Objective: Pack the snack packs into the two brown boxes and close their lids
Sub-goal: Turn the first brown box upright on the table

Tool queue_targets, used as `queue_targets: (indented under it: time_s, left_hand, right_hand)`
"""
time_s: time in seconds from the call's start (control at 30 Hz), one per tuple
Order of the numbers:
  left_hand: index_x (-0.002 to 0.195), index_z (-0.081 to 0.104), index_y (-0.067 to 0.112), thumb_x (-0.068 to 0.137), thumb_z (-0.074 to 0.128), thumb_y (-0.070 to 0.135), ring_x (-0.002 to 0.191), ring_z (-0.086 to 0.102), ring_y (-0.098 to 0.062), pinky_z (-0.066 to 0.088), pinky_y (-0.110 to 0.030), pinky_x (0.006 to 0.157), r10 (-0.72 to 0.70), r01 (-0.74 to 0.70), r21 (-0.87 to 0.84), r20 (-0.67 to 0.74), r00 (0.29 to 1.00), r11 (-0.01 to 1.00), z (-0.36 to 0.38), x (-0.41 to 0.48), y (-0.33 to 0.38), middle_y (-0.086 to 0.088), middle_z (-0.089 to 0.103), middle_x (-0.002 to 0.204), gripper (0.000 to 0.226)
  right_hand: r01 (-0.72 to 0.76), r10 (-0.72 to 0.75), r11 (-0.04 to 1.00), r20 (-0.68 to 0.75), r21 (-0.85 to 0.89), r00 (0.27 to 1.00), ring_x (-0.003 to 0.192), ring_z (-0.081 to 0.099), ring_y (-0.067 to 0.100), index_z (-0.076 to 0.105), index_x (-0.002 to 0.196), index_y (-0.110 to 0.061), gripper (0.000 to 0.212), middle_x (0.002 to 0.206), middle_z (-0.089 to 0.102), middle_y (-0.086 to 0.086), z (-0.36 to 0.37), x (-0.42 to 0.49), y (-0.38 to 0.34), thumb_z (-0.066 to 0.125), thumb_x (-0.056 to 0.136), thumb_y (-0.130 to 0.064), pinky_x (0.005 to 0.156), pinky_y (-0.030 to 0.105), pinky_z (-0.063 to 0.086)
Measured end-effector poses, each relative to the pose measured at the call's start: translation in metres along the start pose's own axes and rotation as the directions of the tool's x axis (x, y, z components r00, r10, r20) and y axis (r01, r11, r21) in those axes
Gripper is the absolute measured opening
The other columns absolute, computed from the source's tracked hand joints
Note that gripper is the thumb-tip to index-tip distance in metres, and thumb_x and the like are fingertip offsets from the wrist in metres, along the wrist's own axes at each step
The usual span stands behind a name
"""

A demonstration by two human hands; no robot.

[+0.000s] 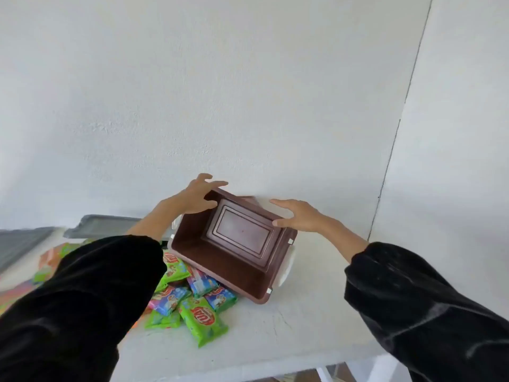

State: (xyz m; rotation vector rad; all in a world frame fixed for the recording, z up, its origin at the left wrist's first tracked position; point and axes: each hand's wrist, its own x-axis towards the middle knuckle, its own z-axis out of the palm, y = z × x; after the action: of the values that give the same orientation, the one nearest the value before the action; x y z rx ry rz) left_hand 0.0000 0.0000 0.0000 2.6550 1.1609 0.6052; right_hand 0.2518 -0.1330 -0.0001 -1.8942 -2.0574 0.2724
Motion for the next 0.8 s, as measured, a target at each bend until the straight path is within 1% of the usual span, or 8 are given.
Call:
queue_targets:
  time_s: [0.07,0.17,0.33,0.43,0.5,0.57,0.7,0.8]
  left_hand:
    - [0.146,0.021,0.035,0.092,0.055,0.02,0.139,0.013,-0.036,0.02,-0.049,0.114,-0.079,0.081,0.029,-0.056,0.995,0.996,0.007,-0.002,-0.006,-0.013,0.007,0.151,0.065]
    - [0.147,0.01,0.04,0.092,0.054,0.033,0.139,0.012,-0.038,0.019,-0.05,0.114,-0.151,0.154,0.045,-0.049,0.987,0.987,0.016,-0.002,-0.025,-0.011,0.001,0.152,0.07]
    - [0.145,0.016,0.042,0.091,0.051,0.042,0.129,0.034,-0.031,0.026,-0.042,0.111,-0.173,0.173,-0.001,-0.051,0.984,0.985,0.005,0.023,-0.035,-0.01,0.019,0.146,0.064]
    - [0.144,0.025,0.038,0.091,0.055,0.035,0.121,0.039,-0.03,0.03,-0.039,0.108,-0.166,0.171,0.056,-0.076,0.983,0.984,0.01,0.033,-0.034,-0.013,0.034,0.131,0.061]
    - [0.142,0.031,0.035,0.09,0.06,0.024,0.113,0.041,-0.031,0.036,-0.041,0.105,-0.146,0.162,0.108,-0.147,0.978,0.981,0.016,0.033,-0.034,-0.015,0.037,0.122,0.061]
    - [0.141,0.034,0.033,0.088,0.062,0.015,0.108,0.042,-0.031,0.039,-0.042,0.102,-0.128,0.161,0.155,-0.201,0.971,0.975,0.02,0.031,-0.033,-0.016,0.038,0.118,0.063]
    - [0.143,0.032,0.03,0.088,0.06,0.006,0.106,0.041,-0.029,0.039,-0.038,0.1,-0.113,0.164,0.215,-0.231,0.966,0.963,0.019,0.025,-0.02,-0.016,0.038,0.115,0.066]
    - [0.143,0.034,0.025,0.088,0.055,-0.004,0.103,0.043,-0.028,0.041,-0.036,0.097,-0.022,0.106,0.328,-0.251,0.968,0.939,0.019,0.02,-0.004,-0.016,0.042,0.115,0.066]
  right_hand:
    - [0.048,-0.047,0.997,-0.009,0.057,0.999,0.142,0.022,0.018,0.022,0.148,-0.025,0.07,0.154,0.025,0.002,0.003,0.006,0.009,0.058,0.09,-0.036,0.113,0.029,0.019]
    - [0.102,-0.1,0.99,-0.023,0.093,0.995,0.142,0.023,0.02,0.019,0.148,-0.029,0.071,0.154,0.026,0.004,0.019,0.021,0.019,0.057,0.089,-0.042,0.114,0.033,0.019]
    - [0.123,-0.125,0.977,-0.002,0.173,0.992,0.142,0.024,0.019,0.022,0.147,-0.031,0.069,0.154,0.027,0.002,0.03,0.046,0.031,0.056,0.088,-0.044,0.115,0.033,0.019]
    - [0.132,-0.14,0.986,0.076,0.104,0.987,0.14,0.028,0.022,0.02,0.148,-0.03,0.07,0.153,0.029,0.004,0.035,0.061,0.042,0.059,0.09,-0.032,0.113,0.032,0.023]
    - [0.132,-0.137,0.988,0.059,0.074,0.989,0.133,0.039,0.028,0.022,0.147,-0.03,0.063,0.15,0.035,0.007,0.036,0.067,0.046,0.054,0.093,-0.023,0.108,0.031,0.031]
    - [0.142,-0.145,0.987,0.043,0.07,0.989,0.125,0.048,0.03,0.025,0.146,-0.03,0.055,0.146,0.041,0.009,0.037,0.07,0.05,0.048,0.097,-0.022,0.102,0.03,0.036]
    - [0.175,-0.182,0.979,0.062,0.106,0.981,0.127,0.046,0.028,0.029,0.145,-0.03,0.051,0.144,0.043,0.008,0.032,0.065,0.056,0.047,0.097,-0.027,0.102,0.028,0.034]
    - [0.209,-0.215,0.97,0.036,0.126,0.976,0.125,0.047,0.026,0.032,0.143,-0.033,0.048,0.143,0.046,0.005,0.019,0.053,0.071,0.046,0.097,-0.024,0.102,0.028,0.034]
